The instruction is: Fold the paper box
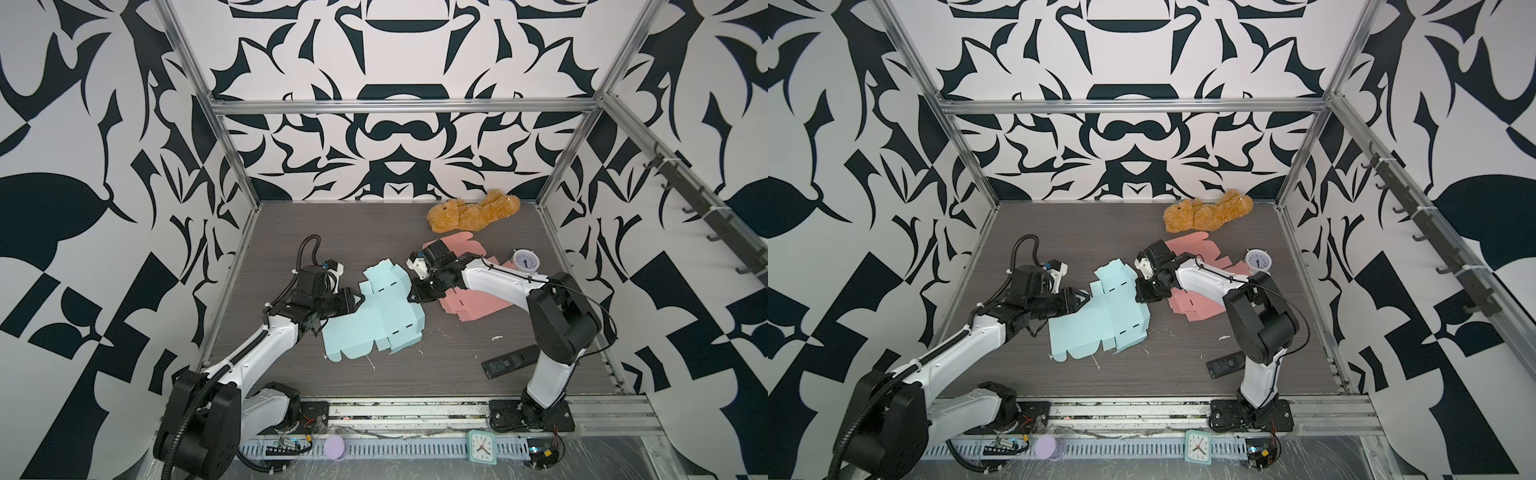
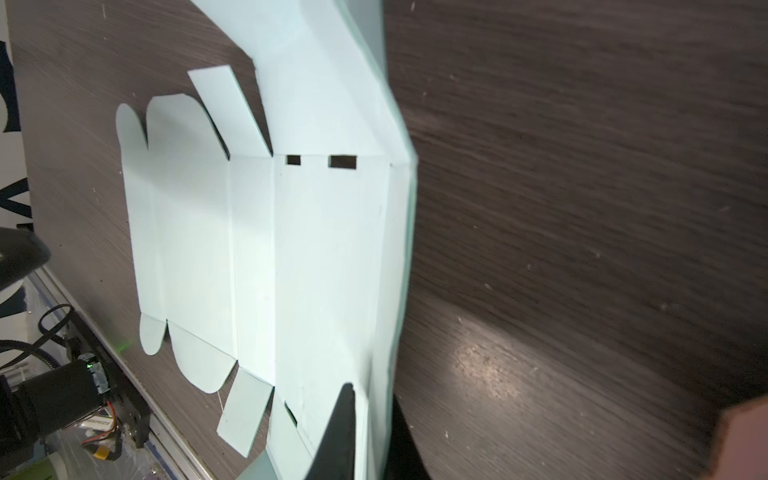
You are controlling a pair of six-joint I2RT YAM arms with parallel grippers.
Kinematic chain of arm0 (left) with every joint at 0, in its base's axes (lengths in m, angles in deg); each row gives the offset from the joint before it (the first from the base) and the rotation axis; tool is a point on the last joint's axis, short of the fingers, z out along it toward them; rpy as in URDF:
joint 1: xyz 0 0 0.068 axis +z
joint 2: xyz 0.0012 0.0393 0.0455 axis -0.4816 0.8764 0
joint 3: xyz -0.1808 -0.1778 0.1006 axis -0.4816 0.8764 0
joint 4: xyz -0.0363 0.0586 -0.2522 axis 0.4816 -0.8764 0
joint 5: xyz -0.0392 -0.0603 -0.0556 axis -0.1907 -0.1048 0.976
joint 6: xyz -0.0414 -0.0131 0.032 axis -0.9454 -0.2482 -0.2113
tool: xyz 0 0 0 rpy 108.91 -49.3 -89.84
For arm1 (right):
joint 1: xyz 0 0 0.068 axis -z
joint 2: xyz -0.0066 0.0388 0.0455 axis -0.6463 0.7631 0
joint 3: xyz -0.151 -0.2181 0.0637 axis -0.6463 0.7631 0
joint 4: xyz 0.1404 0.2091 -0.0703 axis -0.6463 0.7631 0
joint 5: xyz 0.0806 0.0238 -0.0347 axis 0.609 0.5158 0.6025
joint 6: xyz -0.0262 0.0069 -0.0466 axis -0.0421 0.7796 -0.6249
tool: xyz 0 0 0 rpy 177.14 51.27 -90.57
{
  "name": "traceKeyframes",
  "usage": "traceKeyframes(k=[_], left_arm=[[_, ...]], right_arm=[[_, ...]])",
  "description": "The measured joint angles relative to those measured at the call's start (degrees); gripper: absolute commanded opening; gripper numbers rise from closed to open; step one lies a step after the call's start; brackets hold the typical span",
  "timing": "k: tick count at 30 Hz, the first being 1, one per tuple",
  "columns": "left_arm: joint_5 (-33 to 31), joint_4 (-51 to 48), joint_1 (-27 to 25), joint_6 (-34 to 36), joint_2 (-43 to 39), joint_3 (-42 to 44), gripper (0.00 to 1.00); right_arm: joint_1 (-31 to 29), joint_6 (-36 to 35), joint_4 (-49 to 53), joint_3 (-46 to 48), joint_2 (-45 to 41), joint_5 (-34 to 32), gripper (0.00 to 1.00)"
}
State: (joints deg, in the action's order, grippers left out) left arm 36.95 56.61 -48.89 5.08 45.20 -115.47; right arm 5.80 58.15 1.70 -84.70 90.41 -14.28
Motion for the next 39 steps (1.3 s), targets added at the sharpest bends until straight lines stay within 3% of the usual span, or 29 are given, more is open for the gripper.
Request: traceKeyframes(k=[5, 9, 13, 17, 29, 39], left_arm=[[0.94, 0.02, 0.0, -0.17, 1.03, 0.13, 0.44], [1.09, 0.0, 0.13, -0.13, 1.03, 0.13, 0.44], [1.27, 0.0, 0.28, -0.02, 1.16, 0.13, 0.44], [1.51, 0.0, 0.28, -0.02, 1.57, 0.13, 0.44], [1.88, 0.0, 0.28, -0.04, 2.51, -0.55, 0.44], [2.45, 0.13, 0.28, -0.37, 4.55, -1.75, 0.4]], right_arm=[[0.52, 0.26, -1.09, 0.0, 2.43, 0.74, 0.13], [0.63, 0.42, -1.27, 0.0, 2.89, 0.81, 0.2], [0.85, 0.48, -1.73, 0.0, 2.86, 0.76, 0.21], [1.07, 0.52, -2.1, 0.0, 2.86, 0.79, 0.16], [1.11, 0.68, -2.36, 0.02, 2.82, 0.59, 0.17], [1.11, 0.98, -2.69, 0.61, 2.49, -0.17, 0.06]])
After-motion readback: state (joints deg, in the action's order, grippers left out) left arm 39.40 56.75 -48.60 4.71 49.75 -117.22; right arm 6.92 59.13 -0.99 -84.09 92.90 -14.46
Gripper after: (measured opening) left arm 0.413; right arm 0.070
